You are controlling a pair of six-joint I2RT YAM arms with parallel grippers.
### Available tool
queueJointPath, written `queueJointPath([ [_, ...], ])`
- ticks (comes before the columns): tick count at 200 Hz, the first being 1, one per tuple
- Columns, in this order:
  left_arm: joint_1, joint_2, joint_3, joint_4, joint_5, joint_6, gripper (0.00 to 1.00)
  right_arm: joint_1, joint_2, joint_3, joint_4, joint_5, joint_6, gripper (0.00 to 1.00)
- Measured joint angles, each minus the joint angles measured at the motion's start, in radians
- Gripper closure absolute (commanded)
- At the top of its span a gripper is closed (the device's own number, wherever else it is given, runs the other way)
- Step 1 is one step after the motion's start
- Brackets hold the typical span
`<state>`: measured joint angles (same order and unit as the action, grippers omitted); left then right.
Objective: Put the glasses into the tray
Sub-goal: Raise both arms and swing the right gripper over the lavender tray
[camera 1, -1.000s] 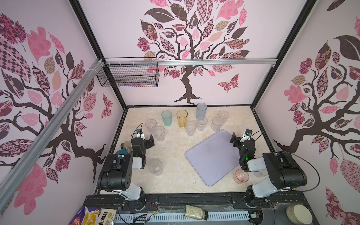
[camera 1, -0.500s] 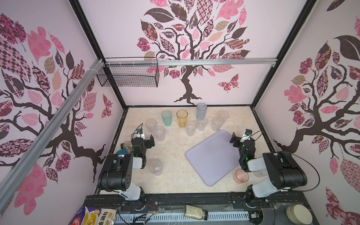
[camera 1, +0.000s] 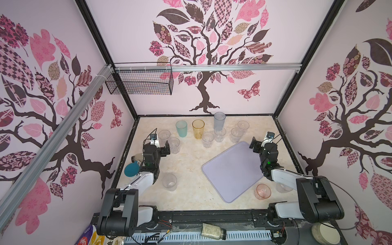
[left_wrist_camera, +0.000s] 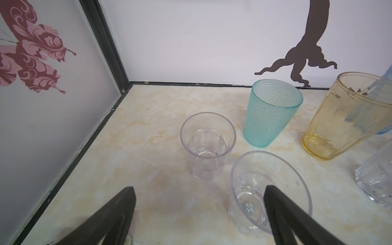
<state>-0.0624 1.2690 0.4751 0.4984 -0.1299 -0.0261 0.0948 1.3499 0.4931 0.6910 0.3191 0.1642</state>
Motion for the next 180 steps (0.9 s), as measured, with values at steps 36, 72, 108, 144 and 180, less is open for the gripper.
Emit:
queueJointPath([
  [36,0.000,-0.077,0.128,-0.243,-0.039,0.002,0.02,0.068,-0.055,0.226,-0.304,0.043,0.118,0.00],
  [72,-0.020,-0.104,0.419,-0.526,-0.056,-0.005,0.02,0.072,-0.154,0.291,-0.377,-0.186,0.395,0.01],
  [108,-0.055,-0.151,0.549,-0.663,-0.077,-0.165,0.02,0.074,-0.085,0.361,-0.514,-0.404,0.604,0.02],
  [144,-0.061,-0.108,0.647,-0.776,0.003,-0.248,0.20,0.131,-0.011,0.447,-0.729,-0.475,0.640,0.02],
  [180,-0.169,-0.061,0.688,-0.889,0.037,-0.288,0.21,0.252,-0.013,0.457,-0.916,-0.450,0.570,0.02],
])
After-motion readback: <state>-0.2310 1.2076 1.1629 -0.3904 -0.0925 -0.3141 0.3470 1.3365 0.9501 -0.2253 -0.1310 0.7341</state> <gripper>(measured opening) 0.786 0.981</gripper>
